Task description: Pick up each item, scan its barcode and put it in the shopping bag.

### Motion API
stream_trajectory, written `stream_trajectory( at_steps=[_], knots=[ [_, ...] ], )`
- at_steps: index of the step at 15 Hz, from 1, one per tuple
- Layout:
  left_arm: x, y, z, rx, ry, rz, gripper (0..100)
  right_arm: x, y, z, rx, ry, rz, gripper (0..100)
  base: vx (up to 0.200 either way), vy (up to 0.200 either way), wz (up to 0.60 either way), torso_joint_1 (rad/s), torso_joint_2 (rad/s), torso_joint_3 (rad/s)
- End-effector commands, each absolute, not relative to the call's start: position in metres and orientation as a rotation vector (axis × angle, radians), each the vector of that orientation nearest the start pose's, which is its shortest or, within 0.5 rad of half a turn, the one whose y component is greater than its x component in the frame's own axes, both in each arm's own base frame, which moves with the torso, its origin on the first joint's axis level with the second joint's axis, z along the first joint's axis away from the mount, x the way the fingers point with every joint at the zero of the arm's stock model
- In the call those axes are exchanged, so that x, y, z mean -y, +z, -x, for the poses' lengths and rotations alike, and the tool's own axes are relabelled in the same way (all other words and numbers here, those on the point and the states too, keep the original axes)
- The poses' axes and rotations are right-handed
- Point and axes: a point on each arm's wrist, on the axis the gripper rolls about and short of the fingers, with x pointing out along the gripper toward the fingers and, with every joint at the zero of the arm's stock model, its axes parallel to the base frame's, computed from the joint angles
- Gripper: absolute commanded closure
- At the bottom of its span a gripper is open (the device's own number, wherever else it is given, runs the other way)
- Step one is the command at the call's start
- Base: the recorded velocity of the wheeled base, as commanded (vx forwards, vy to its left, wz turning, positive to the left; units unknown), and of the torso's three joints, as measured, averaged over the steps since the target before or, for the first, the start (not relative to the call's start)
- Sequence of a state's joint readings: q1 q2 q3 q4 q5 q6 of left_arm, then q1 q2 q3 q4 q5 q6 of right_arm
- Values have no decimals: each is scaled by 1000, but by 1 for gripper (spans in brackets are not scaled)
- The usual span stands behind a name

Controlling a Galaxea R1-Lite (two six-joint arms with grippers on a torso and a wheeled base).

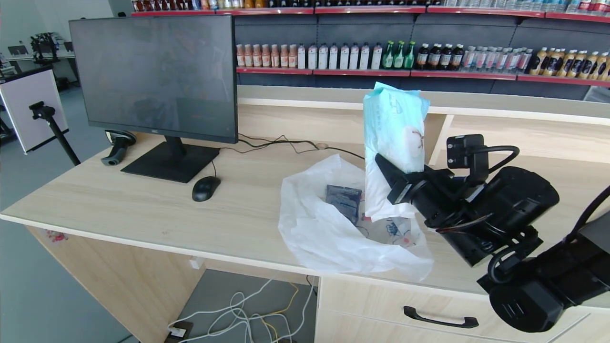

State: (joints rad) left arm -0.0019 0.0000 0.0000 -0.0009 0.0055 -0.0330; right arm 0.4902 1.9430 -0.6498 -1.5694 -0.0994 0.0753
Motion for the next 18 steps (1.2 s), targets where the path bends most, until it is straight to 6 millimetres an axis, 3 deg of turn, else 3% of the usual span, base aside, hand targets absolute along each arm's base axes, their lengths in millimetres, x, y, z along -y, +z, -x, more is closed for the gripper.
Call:
stream_trajectory(
  at_steps=[1,3,10,15,18],
  knots=[
    [0,76,23,2,3,32,0,-161,149,-292,221,418,-147,100,0,0,0,0,0,0],
    [0,76,23,2,3,31,0,-171,146,-289,209,448,-142,100,0,0,0,0,0,0],
    [0,76,23,5,5,32,0,-171,144,-287,201,450,-138,100,0,0,0,0,0,0],
    [0,76,23,5,3,29,0,-166,139,-274,161,455,-122,100,0,0,0,0,0,0],
    [0,76,23,3,3,29,0,-175,138,-264,153,498,-124,100,0,0,0,0,0,0]
  ],
)
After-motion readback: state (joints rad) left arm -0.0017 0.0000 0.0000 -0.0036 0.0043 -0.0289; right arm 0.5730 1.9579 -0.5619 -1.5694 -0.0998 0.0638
